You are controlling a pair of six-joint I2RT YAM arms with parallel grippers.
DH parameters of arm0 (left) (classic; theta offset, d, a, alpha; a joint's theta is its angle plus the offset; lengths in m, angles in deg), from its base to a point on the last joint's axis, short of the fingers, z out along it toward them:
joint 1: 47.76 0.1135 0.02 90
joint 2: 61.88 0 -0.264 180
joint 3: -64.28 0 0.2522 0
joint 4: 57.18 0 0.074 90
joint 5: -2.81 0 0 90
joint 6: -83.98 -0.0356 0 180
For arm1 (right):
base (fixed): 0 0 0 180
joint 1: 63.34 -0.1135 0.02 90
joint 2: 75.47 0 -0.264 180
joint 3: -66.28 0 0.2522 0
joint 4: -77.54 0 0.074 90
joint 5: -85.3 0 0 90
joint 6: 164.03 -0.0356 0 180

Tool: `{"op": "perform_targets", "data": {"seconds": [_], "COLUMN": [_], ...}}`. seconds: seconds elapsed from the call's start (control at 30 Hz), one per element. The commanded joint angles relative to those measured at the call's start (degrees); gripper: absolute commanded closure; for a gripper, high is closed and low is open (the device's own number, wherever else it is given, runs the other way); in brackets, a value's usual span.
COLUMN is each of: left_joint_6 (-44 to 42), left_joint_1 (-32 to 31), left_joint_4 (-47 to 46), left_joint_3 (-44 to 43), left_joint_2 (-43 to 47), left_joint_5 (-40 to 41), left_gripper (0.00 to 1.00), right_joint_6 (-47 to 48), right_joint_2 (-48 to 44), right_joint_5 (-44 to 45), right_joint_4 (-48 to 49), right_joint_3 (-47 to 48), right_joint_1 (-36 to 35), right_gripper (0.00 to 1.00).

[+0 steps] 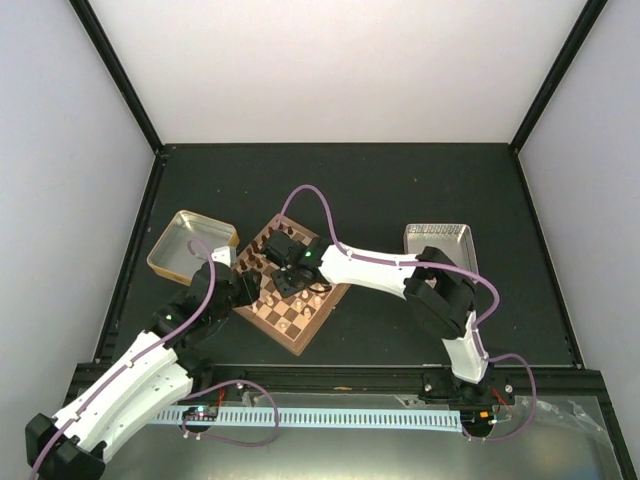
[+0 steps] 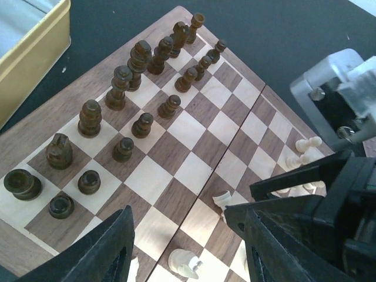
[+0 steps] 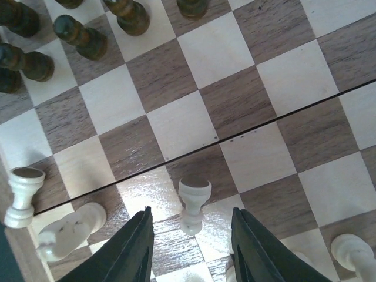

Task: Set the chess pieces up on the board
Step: Pick up the chess piece from the chessboard.

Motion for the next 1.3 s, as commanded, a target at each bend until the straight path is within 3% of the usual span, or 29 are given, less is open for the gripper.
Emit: {"op": "perform_targets", "data": {"seconds": [0.0, 0.3, 0.77, 1.0, 1.27], "left_joint_6": [1.19, 0.90, 0.41, -1.31, -7.50], "left_joint_1": [1.30, 2.10, 2.33, 2.33, 2.34], "left_joint_4": [0.27, 0.10, 0.38, -2.21, -11.89], "left_joint_3": [0.16, 0.22, 0.27, 0.49, 2.23], "left_joint_2": [0.77, 1.01, 2.67, 4.65, 8.96], "left_joint_5": [-3.00, -3.86, -4.14, -7.55, -14.95], "left_gripper": [0.47, 0.47, 0.46, 0.42, 0.39], "right_joint_6": [1.13, 0.74, -2.32, -7.51, -25.38], "right_joint_2": [2.54, 7.13, 7.52, -1.08, -17.74], "right_joint_5": [-0.36, 1.04, 3.80, 2.88, -8.56], "right_joint_4": [-2.38, -3.29, -3.91, 2.95, 19.40], "right_joint_3": [3.78, 7.18, 6.08, 2.21, -10.24], "right_joint_1": [0.12, 0.06, 0.03, 0.39, 4.28], "right_gripper": [0.63, 0.68, 0.86, 0.89, 0.89]}}
